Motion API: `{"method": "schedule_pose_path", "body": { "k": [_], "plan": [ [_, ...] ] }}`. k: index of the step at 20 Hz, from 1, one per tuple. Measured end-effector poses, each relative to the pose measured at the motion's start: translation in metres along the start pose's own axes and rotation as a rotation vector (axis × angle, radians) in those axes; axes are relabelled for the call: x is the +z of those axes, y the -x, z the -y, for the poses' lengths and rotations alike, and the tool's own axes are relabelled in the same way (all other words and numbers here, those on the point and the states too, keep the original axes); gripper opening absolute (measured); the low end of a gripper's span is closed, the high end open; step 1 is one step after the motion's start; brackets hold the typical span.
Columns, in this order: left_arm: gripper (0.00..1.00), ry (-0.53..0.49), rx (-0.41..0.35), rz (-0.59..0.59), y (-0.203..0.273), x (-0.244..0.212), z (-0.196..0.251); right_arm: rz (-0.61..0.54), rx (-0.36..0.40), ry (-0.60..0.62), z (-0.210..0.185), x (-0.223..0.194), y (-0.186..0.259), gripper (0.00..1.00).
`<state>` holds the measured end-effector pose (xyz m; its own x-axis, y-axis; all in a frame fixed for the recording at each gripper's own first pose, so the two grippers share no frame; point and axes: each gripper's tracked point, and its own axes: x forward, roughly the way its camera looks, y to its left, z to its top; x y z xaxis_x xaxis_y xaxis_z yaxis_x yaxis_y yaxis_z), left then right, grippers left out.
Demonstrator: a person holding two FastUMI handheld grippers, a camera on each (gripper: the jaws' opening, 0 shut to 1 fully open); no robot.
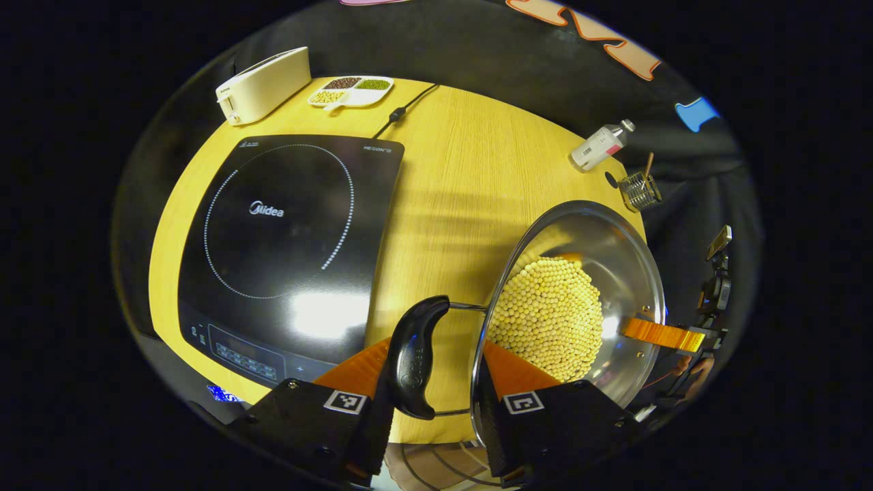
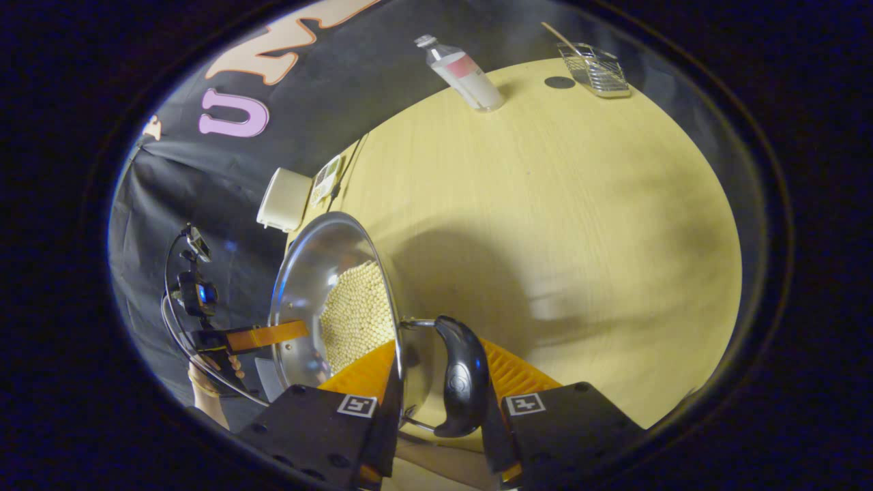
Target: First push the handle of the pot to place it horizontally, then grasp the pot with both hands and set it on the induction cooktop.
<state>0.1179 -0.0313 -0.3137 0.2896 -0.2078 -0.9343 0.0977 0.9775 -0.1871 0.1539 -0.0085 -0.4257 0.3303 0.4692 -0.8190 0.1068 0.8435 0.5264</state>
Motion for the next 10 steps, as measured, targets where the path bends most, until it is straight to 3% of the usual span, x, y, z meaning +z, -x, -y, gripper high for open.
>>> {"method": "schedule_pose_path", "body": {
  "k": [7, 8, 10],
  "plan": [
    [0.58, -0.035, -0.019, 0.038, 0.039, 0.003, -0.059, 0.026, -0.015, 0.007, -0.016, -0.006, -0.005, 0.48],
    [0.58, -0.034, -0.027, 0.041, 0.043, 0.004, -0.072, 0.032, -0.021, 0.008, -0.019, -0.006, -0.007, 0.54],
    [0.58, -0.034, -0.039, 0.046, 0.051, 0.008, -0.096, 0.037, -0.029, 0.008, -0.026, -0.007, -0.012, 0.54]
  ]
}}
